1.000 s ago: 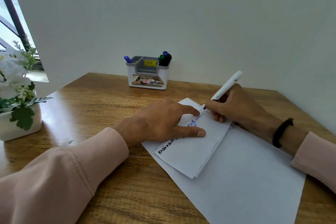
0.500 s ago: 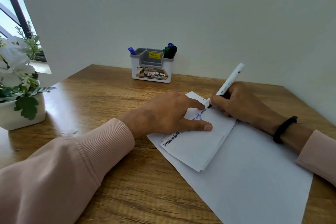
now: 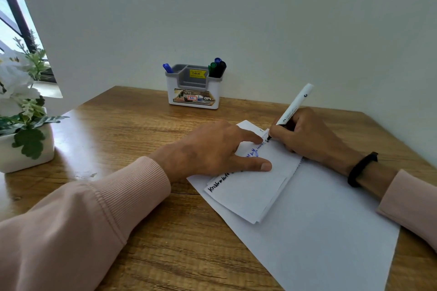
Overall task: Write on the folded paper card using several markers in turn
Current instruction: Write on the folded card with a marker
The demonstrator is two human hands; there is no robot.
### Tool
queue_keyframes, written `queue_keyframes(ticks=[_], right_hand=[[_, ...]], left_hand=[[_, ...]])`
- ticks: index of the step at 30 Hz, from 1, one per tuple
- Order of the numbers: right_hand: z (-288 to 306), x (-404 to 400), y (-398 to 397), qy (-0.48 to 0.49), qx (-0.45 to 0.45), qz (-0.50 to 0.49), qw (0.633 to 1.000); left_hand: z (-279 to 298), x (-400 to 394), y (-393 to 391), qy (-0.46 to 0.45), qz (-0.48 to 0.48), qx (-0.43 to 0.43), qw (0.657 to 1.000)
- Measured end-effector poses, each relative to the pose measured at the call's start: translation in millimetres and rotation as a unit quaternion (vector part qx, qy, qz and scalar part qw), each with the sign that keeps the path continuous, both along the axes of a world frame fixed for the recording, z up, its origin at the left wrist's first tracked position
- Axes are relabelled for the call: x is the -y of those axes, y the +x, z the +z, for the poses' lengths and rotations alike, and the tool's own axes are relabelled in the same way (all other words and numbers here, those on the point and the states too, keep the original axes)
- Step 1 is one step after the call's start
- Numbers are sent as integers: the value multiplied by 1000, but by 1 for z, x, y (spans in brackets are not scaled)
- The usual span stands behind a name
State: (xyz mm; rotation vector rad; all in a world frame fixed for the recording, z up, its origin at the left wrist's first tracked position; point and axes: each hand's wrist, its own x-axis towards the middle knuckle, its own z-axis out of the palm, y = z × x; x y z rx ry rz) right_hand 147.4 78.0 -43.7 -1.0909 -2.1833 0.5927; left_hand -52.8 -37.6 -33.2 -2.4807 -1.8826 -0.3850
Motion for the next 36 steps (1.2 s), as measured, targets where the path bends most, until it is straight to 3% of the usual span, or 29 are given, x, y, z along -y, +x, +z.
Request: queue_keyframes(ticks=[36], right_hand=[[-4,-9,0,-2,-18,-63,998]], left_hand=[[1,1,0,-13,4,-2,1000]])
